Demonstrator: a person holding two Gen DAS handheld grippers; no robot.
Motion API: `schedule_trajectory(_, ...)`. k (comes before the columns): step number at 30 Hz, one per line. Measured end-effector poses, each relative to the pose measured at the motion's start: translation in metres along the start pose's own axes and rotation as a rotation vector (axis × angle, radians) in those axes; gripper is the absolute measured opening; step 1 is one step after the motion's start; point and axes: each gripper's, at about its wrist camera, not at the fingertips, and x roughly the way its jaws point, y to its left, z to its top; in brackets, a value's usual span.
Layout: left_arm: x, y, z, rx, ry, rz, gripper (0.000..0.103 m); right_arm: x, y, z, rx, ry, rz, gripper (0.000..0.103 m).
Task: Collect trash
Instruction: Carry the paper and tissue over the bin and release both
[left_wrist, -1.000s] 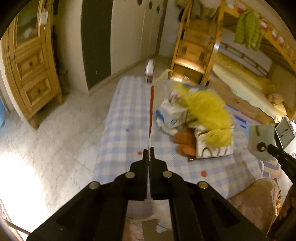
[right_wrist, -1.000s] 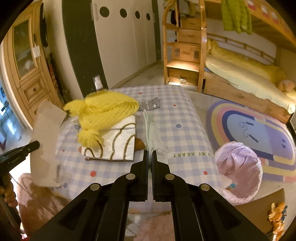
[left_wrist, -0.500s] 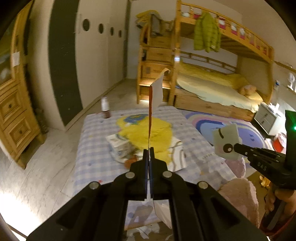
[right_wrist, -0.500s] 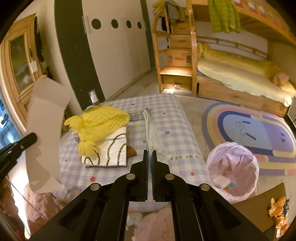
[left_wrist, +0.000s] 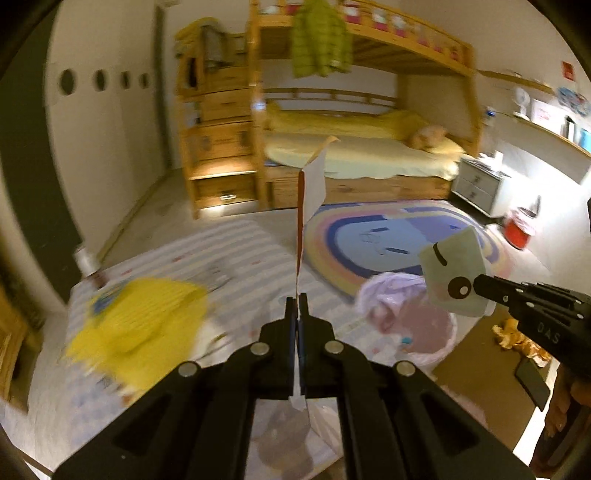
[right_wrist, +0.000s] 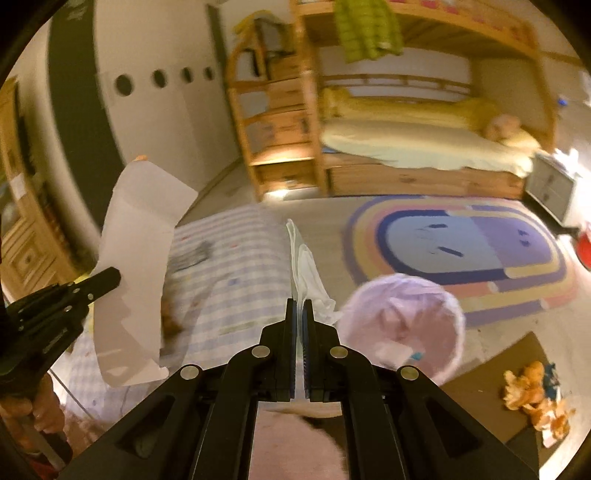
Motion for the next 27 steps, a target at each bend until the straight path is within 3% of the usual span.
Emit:
schedule_trajectory(8,0.069,-0.051,0.010,0.073,0.101,-0.140,0.000,0.020,-0.066,-0.014,0.093,0.059,-0.130,0.003)
schedule_trajectory(13,0.104,-0.078,0.020,0.105,0.136,-0.209,0.000,0.045,-0.095,-0.019,0.138,0.105,-0.158,0.003)
schedule_trajectory(24,0.178,-0.120,0.050,0.088,0.171,-0.333,0.001,0.094,-0.142,0.000,0.216,0.090,-0.184,0.006)
schedule_trajectory(25,0.181,-0.120,0.051,0.082,0.176,-0.332,0.003,0.100,-0.144,0.001,0.214,0.090,-0.182,0.007)
schedule_trajectory(27,0.184,-0.114,0.053,0.062,0.177,-0.314,0.028,0.113,-0.149,0.000,0.205,0.109,-0.186,0.013)
